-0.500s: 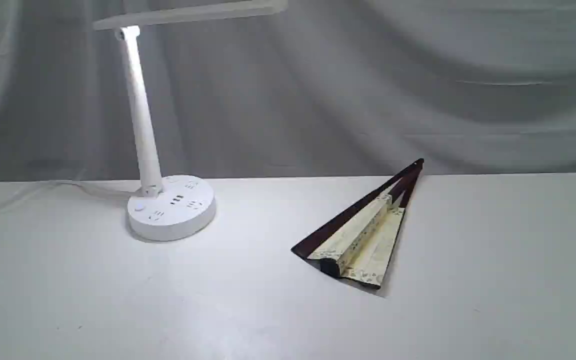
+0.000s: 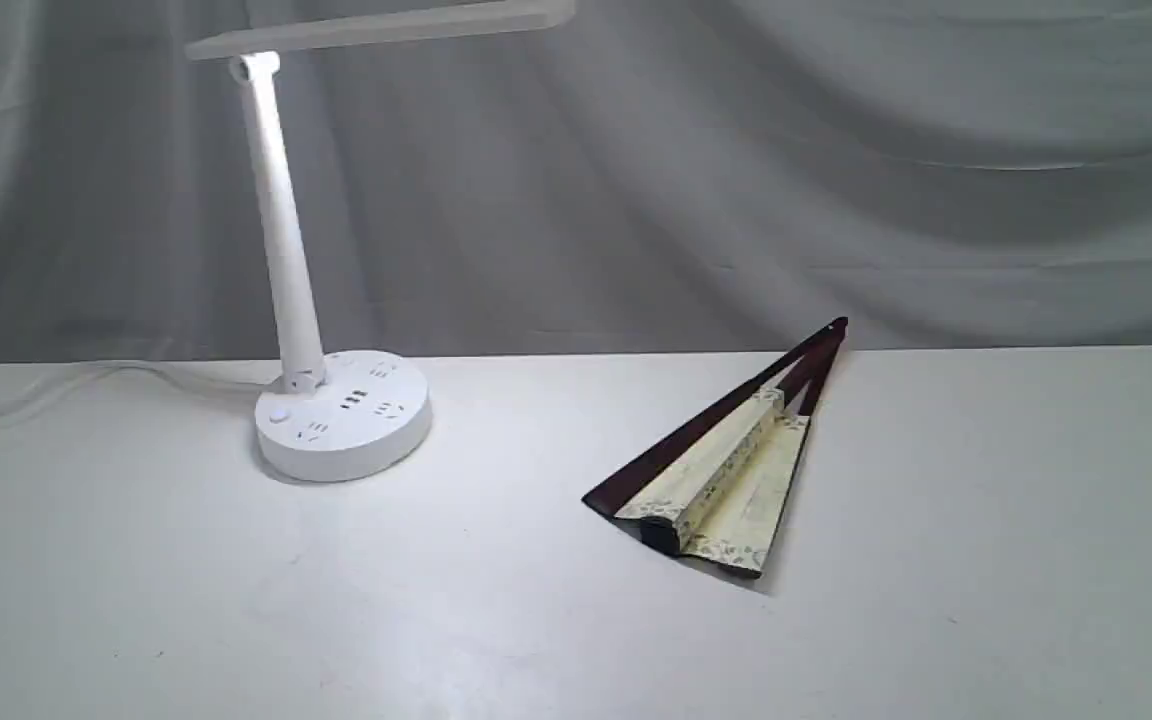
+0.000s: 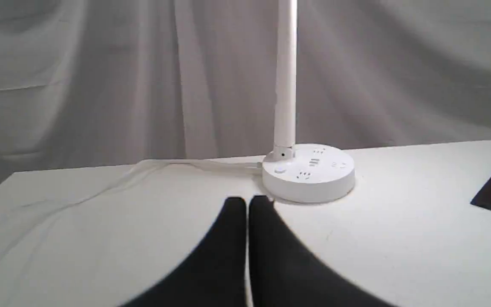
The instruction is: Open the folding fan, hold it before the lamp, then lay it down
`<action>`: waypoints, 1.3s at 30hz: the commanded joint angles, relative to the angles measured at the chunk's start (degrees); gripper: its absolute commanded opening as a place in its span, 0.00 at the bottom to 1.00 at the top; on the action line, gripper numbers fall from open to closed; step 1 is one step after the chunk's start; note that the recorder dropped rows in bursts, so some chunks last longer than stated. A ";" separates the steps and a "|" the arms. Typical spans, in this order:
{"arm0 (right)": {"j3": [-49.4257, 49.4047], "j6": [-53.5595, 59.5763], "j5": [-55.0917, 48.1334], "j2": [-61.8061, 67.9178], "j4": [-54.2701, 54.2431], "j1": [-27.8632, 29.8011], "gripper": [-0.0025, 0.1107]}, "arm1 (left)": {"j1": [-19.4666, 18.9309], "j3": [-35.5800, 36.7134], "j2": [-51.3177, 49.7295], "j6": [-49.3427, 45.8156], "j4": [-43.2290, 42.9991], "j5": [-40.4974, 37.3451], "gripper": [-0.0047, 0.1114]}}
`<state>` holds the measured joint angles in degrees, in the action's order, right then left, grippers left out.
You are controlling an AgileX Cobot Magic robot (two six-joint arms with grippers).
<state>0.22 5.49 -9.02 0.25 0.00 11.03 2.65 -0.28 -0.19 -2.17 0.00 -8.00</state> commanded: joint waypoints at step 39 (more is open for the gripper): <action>35.59 0.66 -15.85 22.02 -8.56 0.35 0.02 | 0.21 -31.49 -20.63 0.07 16.15 -17.41 0.04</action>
<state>34.59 5.84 -24.31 20.14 -8.48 11.03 2.65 -31.26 -18.26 -1.31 15.70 -25.67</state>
